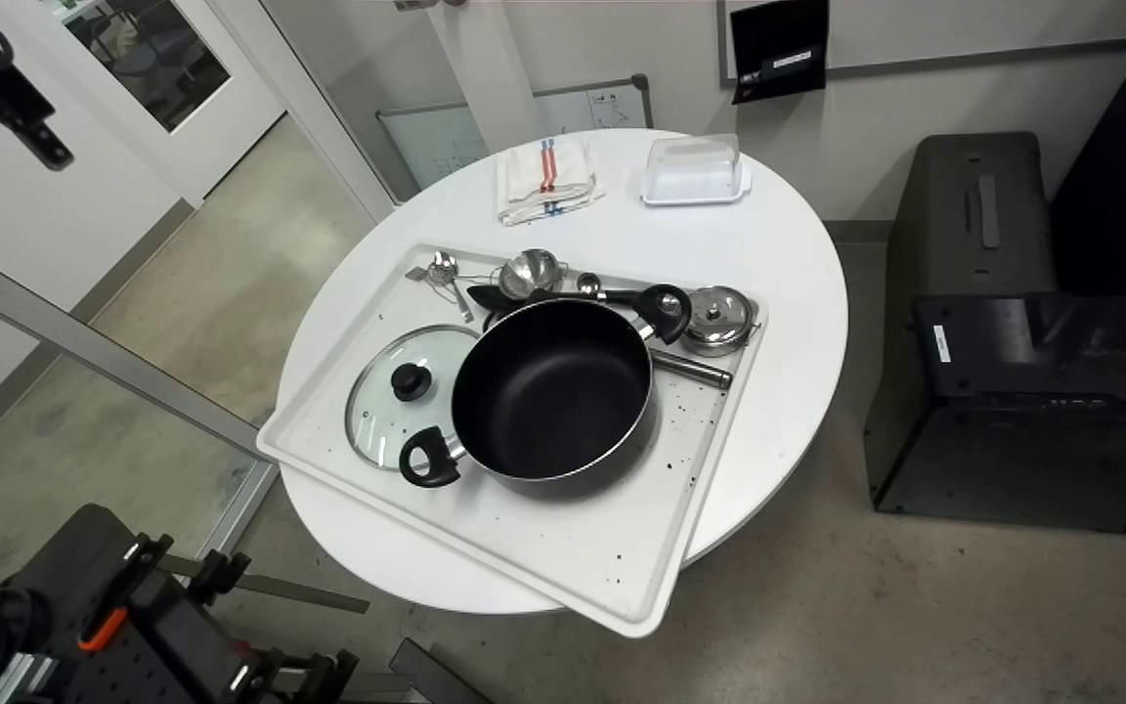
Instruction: Put the glass lid on the black pot
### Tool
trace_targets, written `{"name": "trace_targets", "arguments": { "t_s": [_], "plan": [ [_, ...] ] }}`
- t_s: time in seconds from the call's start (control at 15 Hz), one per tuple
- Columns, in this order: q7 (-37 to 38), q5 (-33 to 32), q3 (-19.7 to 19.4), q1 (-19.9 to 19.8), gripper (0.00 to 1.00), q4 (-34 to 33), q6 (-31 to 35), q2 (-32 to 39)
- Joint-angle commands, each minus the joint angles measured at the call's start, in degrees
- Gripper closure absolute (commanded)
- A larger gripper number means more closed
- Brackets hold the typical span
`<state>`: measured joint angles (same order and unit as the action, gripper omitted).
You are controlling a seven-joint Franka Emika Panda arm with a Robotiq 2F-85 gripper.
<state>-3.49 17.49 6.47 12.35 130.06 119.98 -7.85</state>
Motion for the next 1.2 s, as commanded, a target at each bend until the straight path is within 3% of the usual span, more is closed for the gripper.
{"name": "trace_targets", "arguments": {
  "t_s": [0.0,0.33,0.67,1.13],
  "plan": [
    [1.0,-1.2,0.7,-1.7,0.0,0.4,6.7,4.0],
    [2.9,-4.3,0.5,-3.1,0.0,1.9,17.1,10.4],
    [8.2,-11.3,-0.5,-3.8,0.0,3.2,27.2,18.0],
    [14.7,-19.9,-4.0,-2.5,0.0,2.3,35.6,28.9]
  ]
}}
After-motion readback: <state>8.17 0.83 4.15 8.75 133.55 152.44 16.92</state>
